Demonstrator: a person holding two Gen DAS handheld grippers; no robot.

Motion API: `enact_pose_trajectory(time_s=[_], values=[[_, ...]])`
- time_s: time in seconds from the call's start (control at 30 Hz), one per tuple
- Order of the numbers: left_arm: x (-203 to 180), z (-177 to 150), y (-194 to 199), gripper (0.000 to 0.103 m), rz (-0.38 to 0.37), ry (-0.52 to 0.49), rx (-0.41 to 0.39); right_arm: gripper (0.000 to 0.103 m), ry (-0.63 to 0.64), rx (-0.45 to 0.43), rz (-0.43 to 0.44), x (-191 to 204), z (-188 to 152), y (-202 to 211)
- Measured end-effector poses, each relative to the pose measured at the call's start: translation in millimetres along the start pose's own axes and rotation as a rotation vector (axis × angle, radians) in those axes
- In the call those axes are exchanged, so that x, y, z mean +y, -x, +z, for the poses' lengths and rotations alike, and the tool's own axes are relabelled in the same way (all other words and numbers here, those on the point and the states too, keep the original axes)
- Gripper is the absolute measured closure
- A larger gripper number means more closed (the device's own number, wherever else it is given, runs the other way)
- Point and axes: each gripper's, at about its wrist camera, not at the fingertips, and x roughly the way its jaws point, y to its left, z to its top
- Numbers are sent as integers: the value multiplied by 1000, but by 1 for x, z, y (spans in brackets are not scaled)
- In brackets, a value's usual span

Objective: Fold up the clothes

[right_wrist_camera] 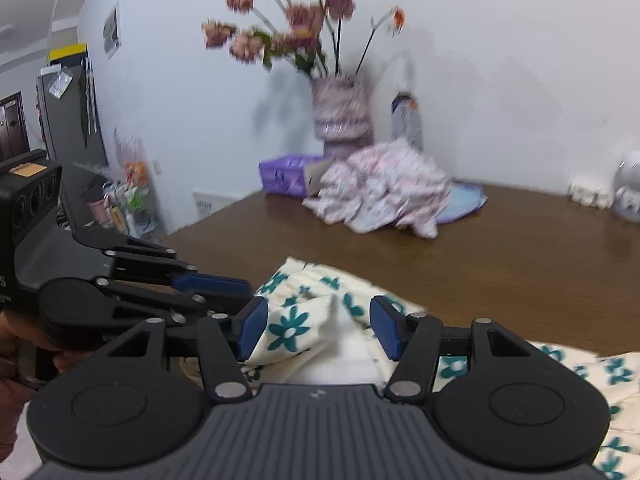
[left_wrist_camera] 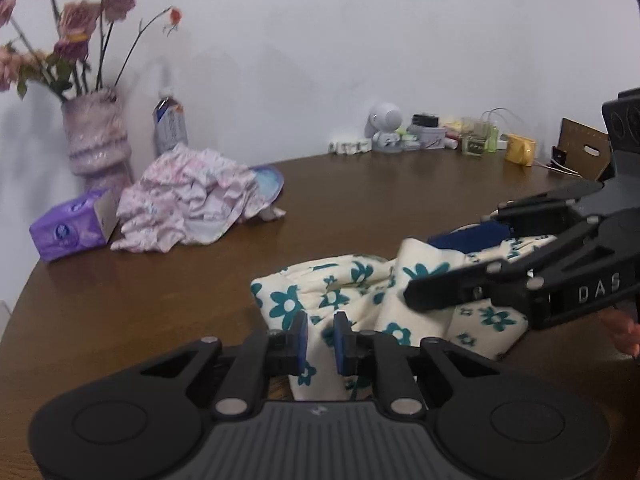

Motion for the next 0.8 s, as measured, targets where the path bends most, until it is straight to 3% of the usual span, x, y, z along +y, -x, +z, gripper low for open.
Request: enact_pose_trajectory(time_s=[0.07, 0.1, 0.13, 0.2, 0.27, 0.43, 0.63, 0.8], values=[[5, -3, -3, 90, 0, 17, 7, 46, -19, 39, 16, 0, -1, -13], [7, -4, -4, 90, 0, 22, 9, 53, -30, 57, 25, -1, -3, -19], [8, -5, -5, 90, 0, 27, 10, 61, -43, 71, 40, -3, -6, -23], [11, -7, -6, 90, 1, 37, 14, 89, -63, 82, 76, -4, -9, -26], [13, -8, -8, 90, 3, 48, 19, 100, -61, 71, 102, -4, -11, -23], [18, -8, -13, 90, 7, 67, 21, 102, -27, 66, 117, -1, -16, -9], [16, -8, -17, 90, 27, 71, 21, 102, -31, 130, 52, -12, -35, -4], [19, -8, -1, 76, 61, 94, -33, 102, -11, 162, 37, -11, -44, -1]])
